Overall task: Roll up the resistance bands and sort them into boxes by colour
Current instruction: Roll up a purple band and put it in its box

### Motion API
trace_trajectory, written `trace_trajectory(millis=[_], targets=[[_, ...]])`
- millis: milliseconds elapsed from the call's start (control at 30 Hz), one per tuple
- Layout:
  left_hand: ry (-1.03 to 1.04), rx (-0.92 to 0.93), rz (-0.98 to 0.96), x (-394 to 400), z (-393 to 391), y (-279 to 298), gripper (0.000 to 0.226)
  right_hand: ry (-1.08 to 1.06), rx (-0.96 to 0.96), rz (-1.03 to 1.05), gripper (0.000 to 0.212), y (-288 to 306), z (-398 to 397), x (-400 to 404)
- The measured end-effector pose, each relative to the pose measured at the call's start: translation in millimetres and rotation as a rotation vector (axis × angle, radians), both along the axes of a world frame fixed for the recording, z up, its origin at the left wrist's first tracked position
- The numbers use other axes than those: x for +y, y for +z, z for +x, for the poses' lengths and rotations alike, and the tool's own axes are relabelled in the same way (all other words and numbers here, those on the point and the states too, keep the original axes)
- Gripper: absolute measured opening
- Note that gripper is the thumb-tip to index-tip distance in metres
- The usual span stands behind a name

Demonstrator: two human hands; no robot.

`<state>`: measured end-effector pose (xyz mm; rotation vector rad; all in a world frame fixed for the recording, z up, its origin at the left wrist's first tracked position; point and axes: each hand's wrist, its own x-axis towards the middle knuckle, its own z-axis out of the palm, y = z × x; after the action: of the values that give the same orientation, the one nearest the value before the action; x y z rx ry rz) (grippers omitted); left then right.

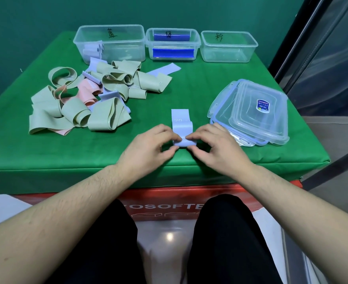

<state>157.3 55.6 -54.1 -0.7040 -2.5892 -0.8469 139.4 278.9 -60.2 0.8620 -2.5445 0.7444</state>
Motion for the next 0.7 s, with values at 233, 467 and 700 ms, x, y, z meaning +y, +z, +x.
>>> trace_trajectory(millis=[233,467,700], targets=[[0.015,-0.006,-0.008,-0.8,7.2,-6.3,0.018,-0.029,0.004,0.005,0.032,-3.9,8.1,-0.6],[0.051,-0.073,0.022,1.6,5.8,-5.0,0.024,-0.015,0.006,-0.009,0.022,-4.3,5.3,-3.2],[0.058,-0.073,-0.006,3.7,2.7,-3.7,0.021,-0.077,0.0,-0.002,0.027,-1.2,3.8,-8.0]])
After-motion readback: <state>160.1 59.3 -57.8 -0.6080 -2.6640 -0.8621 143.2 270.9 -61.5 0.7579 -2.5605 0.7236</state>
